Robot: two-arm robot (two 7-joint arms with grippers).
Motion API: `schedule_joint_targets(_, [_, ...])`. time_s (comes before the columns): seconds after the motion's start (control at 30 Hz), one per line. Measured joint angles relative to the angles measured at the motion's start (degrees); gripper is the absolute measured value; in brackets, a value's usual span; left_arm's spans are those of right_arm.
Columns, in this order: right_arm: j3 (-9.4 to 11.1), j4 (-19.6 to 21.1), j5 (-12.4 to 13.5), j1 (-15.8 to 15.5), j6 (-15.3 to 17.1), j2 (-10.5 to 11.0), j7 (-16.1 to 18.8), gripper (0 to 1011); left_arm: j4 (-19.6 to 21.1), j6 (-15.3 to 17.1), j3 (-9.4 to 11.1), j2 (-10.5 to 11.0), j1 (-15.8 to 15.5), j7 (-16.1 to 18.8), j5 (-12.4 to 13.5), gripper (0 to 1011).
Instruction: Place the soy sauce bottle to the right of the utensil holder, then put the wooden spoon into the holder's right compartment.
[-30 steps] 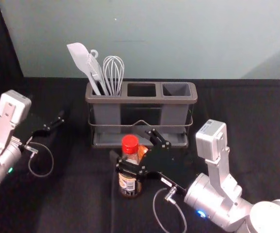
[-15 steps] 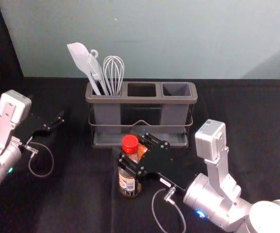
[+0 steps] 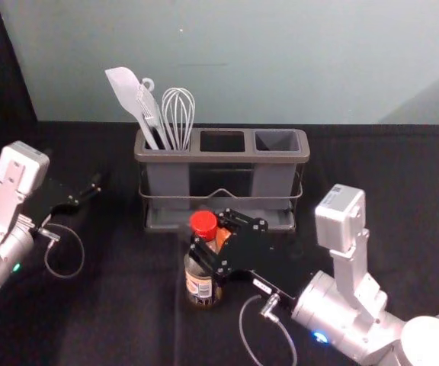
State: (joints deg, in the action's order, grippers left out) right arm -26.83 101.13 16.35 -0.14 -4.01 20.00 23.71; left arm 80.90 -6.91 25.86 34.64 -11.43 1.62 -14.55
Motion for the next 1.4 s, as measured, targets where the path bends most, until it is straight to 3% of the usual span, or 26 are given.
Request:
schedule_joint_targets(0.23, [1.9, 3.2, 1.8, -1.6, 0.0, 1.6, 0.1, 393, 0.0, 0.0, 0.0, 0.0, 0.0, 0.0, 0.0, 1000])
schedule_joint_targets(0.57, [7.5, 4.3, 5.1, -4.0, -0.4, 4.5, -0.7, 393, 0.0, 0.0, 0.0, 0.0, 0.0, 0.0, 0.0, 1000])
schedule_joint_targets(1.1, [17.8, 1.8, 8.0, -6.6, -1.5, 7.1, -3.5, 393, 0.0, 0.0, 0.0, 0.0, 0.0, 0.0, 0.0, 1000])
schedule_joint_targets(1.4, [19.8, -1.0, 8.5, -4.8, -1.5, 6.8, -3.4, 393, 0.0, 0.0, 0.0, 0.0, 0.0, 0.0, 0.0, 1000])
